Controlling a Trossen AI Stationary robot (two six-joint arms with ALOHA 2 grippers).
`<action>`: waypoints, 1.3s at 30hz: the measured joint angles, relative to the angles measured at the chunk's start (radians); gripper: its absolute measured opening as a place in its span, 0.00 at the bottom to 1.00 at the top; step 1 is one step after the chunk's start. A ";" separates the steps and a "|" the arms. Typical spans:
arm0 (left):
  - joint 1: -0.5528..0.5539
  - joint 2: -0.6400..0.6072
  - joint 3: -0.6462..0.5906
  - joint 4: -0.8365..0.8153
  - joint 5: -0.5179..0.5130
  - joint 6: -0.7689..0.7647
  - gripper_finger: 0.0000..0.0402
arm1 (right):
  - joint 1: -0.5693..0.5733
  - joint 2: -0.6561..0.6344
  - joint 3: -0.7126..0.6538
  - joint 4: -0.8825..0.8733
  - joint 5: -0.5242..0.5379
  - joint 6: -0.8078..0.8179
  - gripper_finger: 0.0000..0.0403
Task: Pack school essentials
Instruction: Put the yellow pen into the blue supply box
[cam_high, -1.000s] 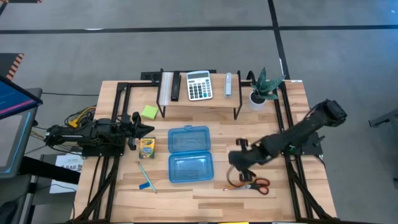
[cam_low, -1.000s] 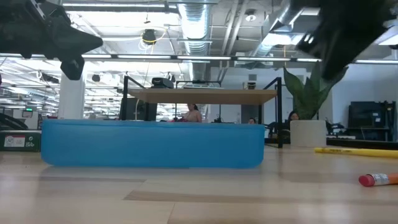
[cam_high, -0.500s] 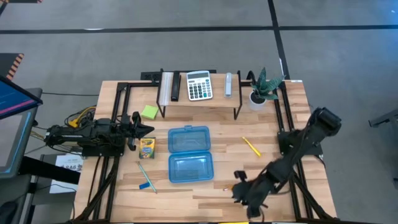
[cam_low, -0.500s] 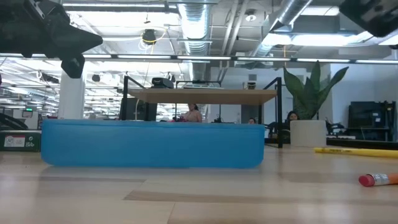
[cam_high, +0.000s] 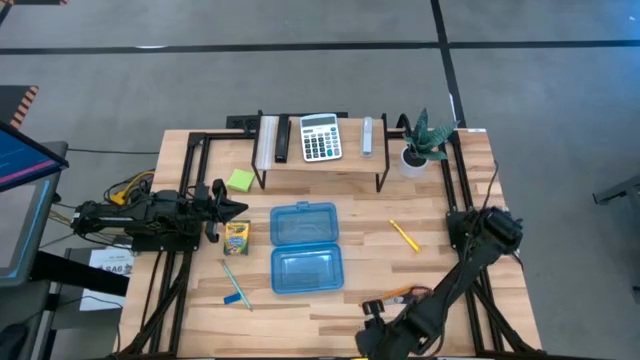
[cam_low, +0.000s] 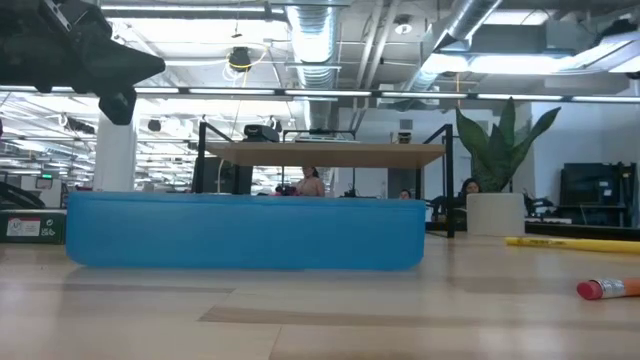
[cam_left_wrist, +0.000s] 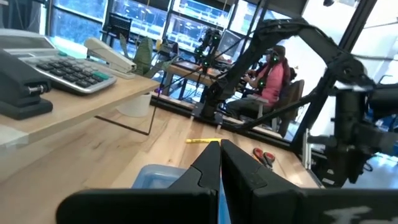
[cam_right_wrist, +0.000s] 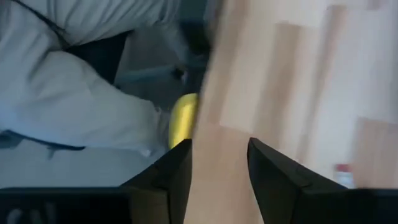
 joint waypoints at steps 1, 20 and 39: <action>0.000 0.000 0.000 0.000 0.000 -0.014 0.00 | 0.007 0.015 0.015 -0.008 -0.012 0.011 0.44; 0.000 0.000 0.000 0.064 -0.014 -0.031 0.00 | 0.089 0.102 0.043 -0.030 0.067 0.152 0.44; 0.000 0.000 0.000 0.062 -0.011 -0.024 0.00 | 0.107 0.137 0.041 0.029 0.090 0.179 0.44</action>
